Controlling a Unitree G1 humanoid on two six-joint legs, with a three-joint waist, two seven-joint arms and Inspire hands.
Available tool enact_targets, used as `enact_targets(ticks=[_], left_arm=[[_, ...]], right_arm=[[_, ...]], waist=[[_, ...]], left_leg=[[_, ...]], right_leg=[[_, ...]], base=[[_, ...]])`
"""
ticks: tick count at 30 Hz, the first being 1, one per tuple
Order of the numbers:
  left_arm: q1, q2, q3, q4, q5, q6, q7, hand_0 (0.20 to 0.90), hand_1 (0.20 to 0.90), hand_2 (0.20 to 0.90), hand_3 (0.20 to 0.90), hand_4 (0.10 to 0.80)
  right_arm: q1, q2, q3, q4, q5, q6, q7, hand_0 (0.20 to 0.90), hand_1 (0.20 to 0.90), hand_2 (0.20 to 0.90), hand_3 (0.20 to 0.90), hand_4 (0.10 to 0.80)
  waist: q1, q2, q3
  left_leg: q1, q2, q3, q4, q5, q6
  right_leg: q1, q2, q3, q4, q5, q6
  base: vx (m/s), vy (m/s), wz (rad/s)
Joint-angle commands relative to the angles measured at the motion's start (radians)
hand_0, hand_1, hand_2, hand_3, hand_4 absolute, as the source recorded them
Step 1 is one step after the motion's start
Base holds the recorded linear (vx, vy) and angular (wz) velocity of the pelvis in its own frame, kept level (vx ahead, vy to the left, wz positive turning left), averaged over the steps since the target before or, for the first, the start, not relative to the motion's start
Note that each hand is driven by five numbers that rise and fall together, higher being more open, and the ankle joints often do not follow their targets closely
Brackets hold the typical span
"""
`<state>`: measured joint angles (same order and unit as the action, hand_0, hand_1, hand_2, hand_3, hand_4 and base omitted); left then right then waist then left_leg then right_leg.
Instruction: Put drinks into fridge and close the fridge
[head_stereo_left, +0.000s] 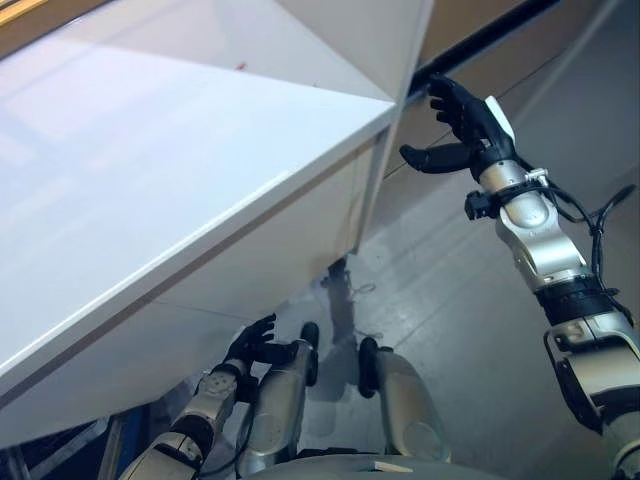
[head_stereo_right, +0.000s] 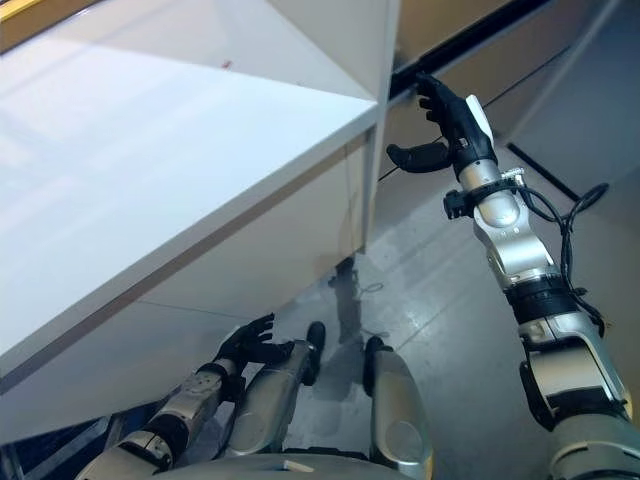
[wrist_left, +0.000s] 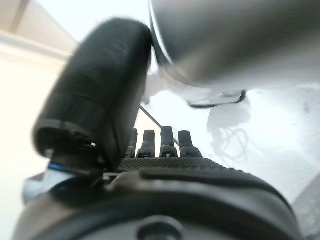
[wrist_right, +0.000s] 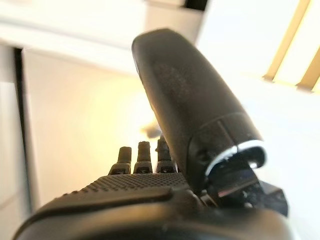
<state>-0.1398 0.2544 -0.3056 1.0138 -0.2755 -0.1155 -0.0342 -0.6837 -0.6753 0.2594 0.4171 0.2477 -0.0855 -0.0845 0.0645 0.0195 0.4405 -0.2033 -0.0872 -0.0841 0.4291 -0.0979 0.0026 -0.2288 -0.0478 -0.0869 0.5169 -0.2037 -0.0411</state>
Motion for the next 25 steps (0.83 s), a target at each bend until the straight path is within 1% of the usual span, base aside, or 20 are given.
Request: enact_targets(ticks=[1,4,6,7,10,13,14,15,16,17,18,19,20,21,22,23,25], left_arm=[[0.130,0.048,-0.054,0.015,0.056,-0.022,-0.018,0.900,0.900,0.900,0.900,0.800],[0.140,0.044,-0.052,0.013,0.046,-0.034,-0.024,0.900,0.900,0.900,0.900,0.800],[0.146,0.038,-0.046,0.011,0.039,-0.035,-0.031,0.900,0.900,0.900,0.900,0.800],[0.150,0.035,-0.043,0.009,0.033,-0.039,-0.039,0.900,0.900,0.900,0.900,0.800],[0.151,0.028,-0.035,0.013,0.025,-0.032,-0.051,0.900,0.900,0.900,0.900,0.800],[0.154,0.014,-0.032,0.021,0.020,-0.025,-0.056,0.900,0.900,0.900,0.900,0.800],[0.155,0.009,-0.031,0.024,0.017,-0.023,-0.056,0.900,0.900,0.900,0.900,0.800],[0.155,0.006,-0.030,0.029,0.011,-0.023,-0.056,0.900,0.900,0.900,0.900,0.800],[0.158,0.000,-0.027,0.037,0.000,-0.024,-0.057,0.900,0.900,0.900,0.900,0.800],[0.158,-0.003,-0.021,0.044,-0.003,-0.025,-0.057,0.900,0.900,0.900,0.900,0.800],[0.157,-0.004,-0.018,0.050,-0.005,-0.028,-0.058,0.900,0.900,0.900,0.900,0.800],[0.153,-0.007,-0.015,0.067,-0.015,-0.034,-0.062,0.900,0.900,0.900,0.900,0.800],[0.149,-0.010,-0.013,0.080,-0.025,-0.040,-0.064,0.900,0.900,0.900,0.900,0.800],[0.140,-0.017,0.002,0.108,-0.025,-0.054,-0.082,0.900,0.900,0.900,0.900,0.800],[0.138,-0.020,0.004,0.116,-0.021,-0.058,-0.085,0.900,0.900,0.900,0.900,0.800],[0.134,-0.025,0.004,0.129,-0.011,-0.058,-0.080,0.900,0.900,0.900,0.900,0.800],[0.125,-0.030,0.004,0.157,-0.007,-0.057,-0.093,0.900,0.900,0.900,0.900,0.800]], right_arm=[[-0.085,0.044,-0.043,-0.061,-0.109,-0.106,-0.120,0.900,0.900,0.900,0.900,0.800],[-0.016,0.026,-0.067,-0.064,-0.155,-0.077,-0.204,0.900,0.900,0.900,0.900,0.800],[0.049,0.020,-0.084,-0.064,-0.208,-0.092,-0.247,0.900,0.900,0.900,0.900,0.800],[0.106,0.017,-0.093,-0.085,-0.227,-0.065,-0.274,0.900,0.900,0.900,0.900,0.800],[0.228,0.033,-0.119,-0.089,-0.216,-0.075,-0.275,0.900,0.900,0.900,0.900,0.800],[0.370,0.080,-0.128,-0.048,-0.124,-0.067,-0.194,0.900,0.900,0.900,0.900,0.800],[0.429,0.107,-0.125,-0.018,-0.070,-0.038,-0.137,0.900,0.900,0.900,0.900,0.800],[0.466,0.128,-0.121,0.020,-0.044,-0.034,-0.098,0.900,0.900,0.900,0.900,0.800],[0.510,0.160,-0.108,0.083,0.044,-0.002,-0.015,0.900,0.900,0.900,0.900,0.800],[0.539,0.188,-0.107,0.136,0.108,0.022,0.043,0.900,0.900,0.900,0.900,0.800],[0.553,0.205,-0.108,0.176,0.141,0.022,0.075,0.900,0.900,0.900,0.900,0.800],[0.572,0.238,-0.107,0.259,0.169,0.016,0.128,0.900,0.900,0.900,0.900,0.800],[0.582,0.261,-0.103,0.306,0.157,0.035,0.150,0.900,0.900,0.900,0.900,0.800],[0.598,0.299,-0.081,0.422,0.098,0.030,0.152,0.900,0.900,0.900,0.900,0.800],[0.602,0.311,-0.069,0.466,0.074,0.012,0.149,0.900,0.900,0.900,0.900,0.800],[0.605,0.329,-0.053,0.530,0.056,0.034,0.172,0.900,0.900,0.900,0.900,0.800],[0.605,0.357,-0.041,0.636,0.052,0.036,0.192,0.900,0.900,0.900,0.900,0.800]], waist=[[0.034,-0.065,-0.133],[0.018,-0.071,-0.152],[0.005,-0.075,-0.169],[-0.008,-0.079,-0.183],[-0.034,-0.083,-0.212],[-0.056,-0.085,-0.242],[-0.063,-0.085,-0.252],[-0.068,-0.086,-0.260],[-0.072,-0.086,-0.271],[-0.075,-0.086,-0.277],[-0.076,-0.087,-0.281],[-0.076,-0.087,-0.289],[-0.076,-0.087,-0.295],[-0.072,-0.084,-0.308],[-0.070,-0.084,-0.312],[-0.066,-0.083,-0.320],[-0.059,-0.080,-0.332]], left_leg=[[-0.008,-0.045,0.046,0.028,-0.058,0.064],[0.035,-0.033,0.049,-0.030,-0.040,0.061],[0.066,-0.024,0.051,-0.077,-0.027,0.058],[0.087,-0.018,0.056,-0.109,-0.018,0.057],[0.125,-0.007,0.071,-0.169,-0.004,0.050],[0.168,0.005,0.090,-0.240,0.011,0.042],[0.183,0.008,0.097,-0.265,0.018,0.038],[0.192,0.012,0.103,-0.280,0.022,0.036],[0.207,0.016,0.110,-0.300,0.026,0.034],[0.214,0.018,0.115,-0.312,0.030,0.032],[0.218,0.019,0.117,-0.317,0.032,0.030],[0.225,0.021,0.120,-0.326,0.036,0.028],[0.231,0.022,0.120,-0.333,0.038,0.026],[0.240,0.025,0.121,-0.352,0.046,0.023],[0.243,0.026,0.120,-0.357,0.049,0.022],[0.246,0.026,0.117,-0.364,0.053,0.020],[0.248,0.025,0.109,-0.368,0.057,0.019]], right_leg=[[0.073,-0.024,0.049,-0.172,0.164,0.064],[0.106,-0.020,0.057,-0.229,0.181,0.071],[0.129,-0.018,0.063,-0.273,0.192,0.075],[0.144,-0.015,0.067,-0.305,0.202,0.079],[0.174,-0.005,0.079,-0.364,0.216,0.082],[0.206,0.004,0.085,-0.427,0.229,0.084],[0.216,0.008,0.086,-0.447,0.235,0.083],[0.223,0.010,0.084,-0.461,0.239,0.083],[0.235,0.013,0.082,-0.482,0.244,0.081],[0.243,0.015,0.077,-0.493,0.247,0.080],[0.247,0.016,0.074,-0.500,0.248,0.079],[0.256,0.018,0.070,-0.512,0.250,0.077],[0.262,0.020,0.068,-0.520,0.252,0.076],[0.274,0.023,0.059,-0.539,0.256,0.075],[0.278,0.024,0.057,-0.544,0.258,0.075],[0.283,0.024,0.053,-0.551,0.260,0.075],[0.289,0.025,0.048,-0.556,0.260,0.073]], base=[[0.012,-0.020,-0.05],[-0.012,-0.018,-0.07],[-0.020,-0.022,-0.10],[-0.028,-0.030,-0.11],[-0.039,-0.023,-0.09],[-0.068,-0.013,-0.21],[-0.072,-0.015,-0.18],[-0.088,-0.027,-0.21],[-0.082,-0.035,-0.10],[-0.075,-0.036,-0.09],[-0.065,-0.039,-0.06],[-0.064,-0.044,-0.11],[-0.092,-0.067,-0.14],[-0.079,-0.060,-0.14],[-0.076,-0.062,-0.11],[-0.048,-0.042,-0.07],[-0.025,-0.020,0.00]])
